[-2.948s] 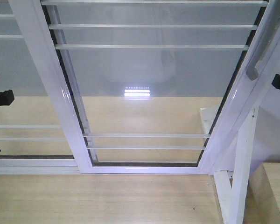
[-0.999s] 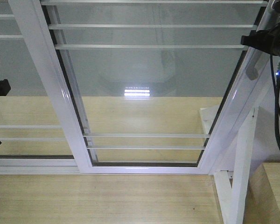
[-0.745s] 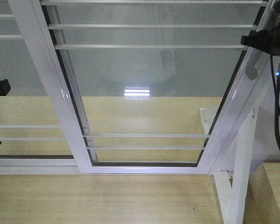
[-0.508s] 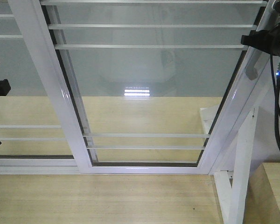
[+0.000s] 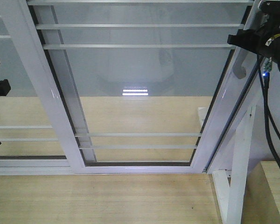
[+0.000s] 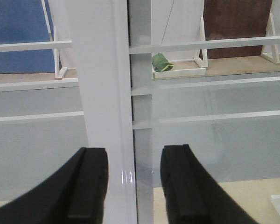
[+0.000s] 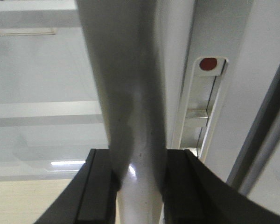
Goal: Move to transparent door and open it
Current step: 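Close the right gripper around the silver handle, then pull the handle with the right gripper, sliding the glass panel sideways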
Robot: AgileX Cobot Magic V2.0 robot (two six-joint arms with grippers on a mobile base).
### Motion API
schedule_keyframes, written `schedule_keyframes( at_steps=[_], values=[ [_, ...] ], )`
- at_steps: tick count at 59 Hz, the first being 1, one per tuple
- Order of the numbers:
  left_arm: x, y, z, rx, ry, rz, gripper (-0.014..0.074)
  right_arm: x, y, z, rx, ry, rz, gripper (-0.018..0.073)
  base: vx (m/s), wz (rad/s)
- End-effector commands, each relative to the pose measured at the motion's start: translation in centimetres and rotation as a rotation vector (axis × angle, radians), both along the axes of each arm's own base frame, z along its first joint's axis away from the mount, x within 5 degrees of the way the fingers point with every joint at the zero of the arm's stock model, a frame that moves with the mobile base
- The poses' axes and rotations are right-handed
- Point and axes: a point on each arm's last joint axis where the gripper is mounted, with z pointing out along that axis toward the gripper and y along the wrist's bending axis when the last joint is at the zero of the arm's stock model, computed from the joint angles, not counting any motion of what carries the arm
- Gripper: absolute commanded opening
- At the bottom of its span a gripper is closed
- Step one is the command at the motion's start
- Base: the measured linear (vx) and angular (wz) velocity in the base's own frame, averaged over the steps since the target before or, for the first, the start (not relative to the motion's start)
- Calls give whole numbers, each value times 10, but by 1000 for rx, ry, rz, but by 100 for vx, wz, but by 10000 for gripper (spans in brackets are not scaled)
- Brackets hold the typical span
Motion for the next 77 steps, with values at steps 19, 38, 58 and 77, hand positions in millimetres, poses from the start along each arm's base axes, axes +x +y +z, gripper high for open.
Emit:
schedule_keyframes(
  at_steps=[19,38,58,77],
  values=[
    [1,-1,22,-19,-136,0,412,2,65,36,39,-249,164,64,0,-2],
    [1,-1,22,-19,-136,0,412,-3,97,38,90,-271,217,64,0,0],
    [1,-1,22,-19,-136,0,412,-14,135,40,105,-282,306,64,0,2],
    [1,-1,22,-19,-136,0,412,-22,164,36,122,-293,376,64,0,0]
  ],
)
